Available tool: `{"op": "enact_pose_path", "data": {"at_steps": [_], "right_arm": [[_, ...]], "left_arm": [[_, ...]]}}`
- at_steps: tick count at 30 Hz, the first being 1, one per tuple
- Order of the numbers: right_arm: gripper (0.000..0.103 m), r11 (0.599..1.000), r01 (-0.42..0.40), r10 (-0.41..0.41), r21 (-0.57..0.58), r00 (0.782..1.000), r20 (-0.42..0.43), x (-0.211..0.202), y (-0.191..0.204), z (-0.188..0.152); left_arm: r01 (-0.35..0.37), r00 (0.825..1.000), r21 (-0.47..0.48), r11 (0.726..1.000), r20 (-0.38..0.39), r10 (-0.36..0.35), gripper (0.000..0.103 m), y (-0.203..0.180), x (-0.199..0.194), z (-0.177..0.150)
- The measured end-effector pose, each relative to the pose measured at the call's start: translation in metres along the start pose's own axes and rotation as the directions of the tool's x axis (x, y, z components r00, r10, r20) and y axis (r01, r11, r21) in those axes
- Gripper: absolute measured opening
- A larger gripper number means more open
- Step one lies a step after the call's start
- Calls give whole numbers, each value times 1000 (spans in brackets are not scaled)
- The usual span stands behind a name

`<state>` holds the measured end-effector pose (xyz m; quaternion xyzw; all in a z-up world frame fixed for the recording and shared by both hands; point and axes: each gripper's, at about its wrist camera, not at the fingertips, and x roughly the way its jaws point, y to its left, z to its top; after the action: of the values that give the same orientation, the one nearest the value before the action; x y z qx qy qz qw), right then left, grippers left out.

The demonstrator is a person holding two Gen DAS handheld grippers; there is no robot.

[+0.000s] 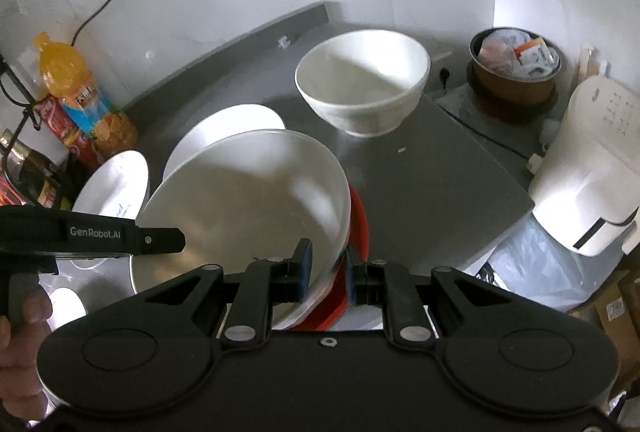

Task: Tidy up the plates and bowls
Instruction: 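Lift the yellow-rimmed bowl and lower it into the red bowl, open both tools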

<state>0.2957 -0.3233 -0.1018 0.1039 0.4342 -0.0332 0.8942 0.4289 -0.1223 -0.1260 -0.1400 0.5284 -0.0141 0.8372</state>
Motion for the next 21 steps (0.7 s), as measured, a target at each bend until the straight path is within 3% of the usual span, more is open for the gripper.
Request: {"op": "enact_pose_path", "data": {"at_steps": [8,12,17,21], "right_arm": [[22,999,28,-29,-19,999,-24,16,6,-1],[30,1000,24,-24,-13,999,-34,23,9,2],[34,1000,19,-19,5,999,-41,21,7,5],[52,1000,22,-22,12,1000,18,4,7,6]], "left_arm": [[-13,1000,2,1000,-15,13,8,3,11,0],[-19,999,5,1000,-28,20,10,5,17,2],[-21,998,9,1000,-56,21,12,4,13,4],[-18,1000,24,1000,-15,18,25,0,-2,7]]}}
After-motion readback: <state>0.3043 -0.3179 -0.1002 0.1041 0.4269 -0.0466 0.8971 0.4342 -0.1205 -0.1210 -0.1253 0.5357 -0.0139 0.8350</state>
